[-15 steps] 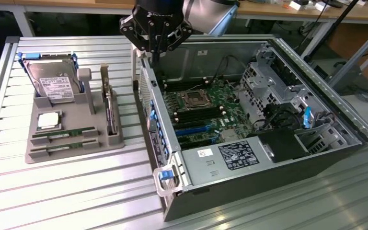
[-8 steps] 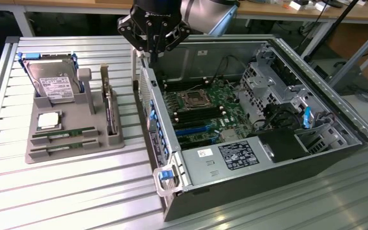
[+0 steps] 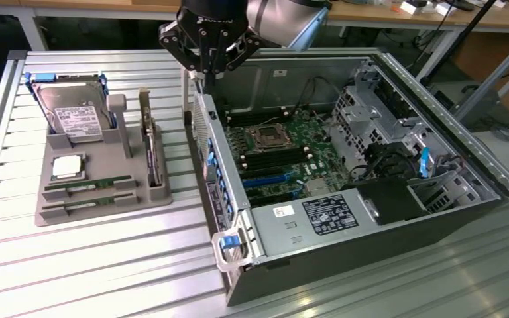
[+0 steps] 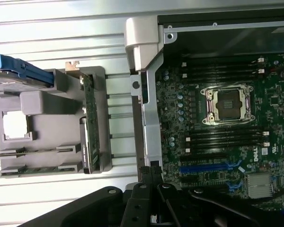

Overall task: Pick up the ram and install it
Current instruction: 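Reach for the ram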

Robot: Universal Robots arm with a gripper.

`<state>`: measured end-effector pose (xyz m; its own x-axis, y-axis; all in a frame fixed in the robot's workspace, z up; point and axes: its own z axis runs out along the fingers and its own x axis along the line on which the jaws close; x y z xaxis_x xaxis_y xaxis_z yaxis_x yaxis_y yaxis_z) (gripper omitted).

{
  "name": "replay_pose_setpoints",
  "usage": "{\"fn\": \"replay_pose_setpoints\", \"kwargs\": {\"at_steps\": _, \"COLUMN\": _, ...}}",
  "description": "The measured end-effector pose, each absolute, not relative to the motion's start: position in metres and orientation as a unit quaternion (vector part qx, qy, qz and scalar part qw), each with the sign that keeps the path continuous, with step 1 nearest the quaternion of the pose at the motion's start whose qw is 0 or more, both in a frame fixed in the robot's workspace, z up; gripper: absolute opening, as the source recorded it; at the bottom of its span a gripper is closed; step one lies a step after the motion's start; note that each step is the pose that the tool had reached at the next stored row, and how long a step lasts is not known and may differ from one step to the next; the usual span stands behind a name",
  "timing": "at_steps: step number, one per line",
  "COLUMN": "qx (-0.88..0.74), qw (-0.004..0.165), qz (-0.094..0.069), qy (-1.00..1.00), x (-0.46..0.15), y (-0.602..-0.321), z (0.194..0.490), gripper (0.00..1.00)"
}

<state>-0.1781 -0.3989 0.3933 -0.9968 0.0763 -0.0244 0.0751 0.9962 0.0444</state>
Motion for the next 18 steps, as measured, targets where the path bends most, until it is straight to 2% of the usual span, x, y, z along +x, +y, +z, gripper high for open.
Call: {"fn": "replay_pose_setpoints", "kwargs": {"at_steps": 18, "qx": 0.038, "qw": 0.013, "qz": 0.022, "qy": 0.999, "x": -0.1855, "y": -0.3989, "z": 0.3933, "gripper": 0.1}}
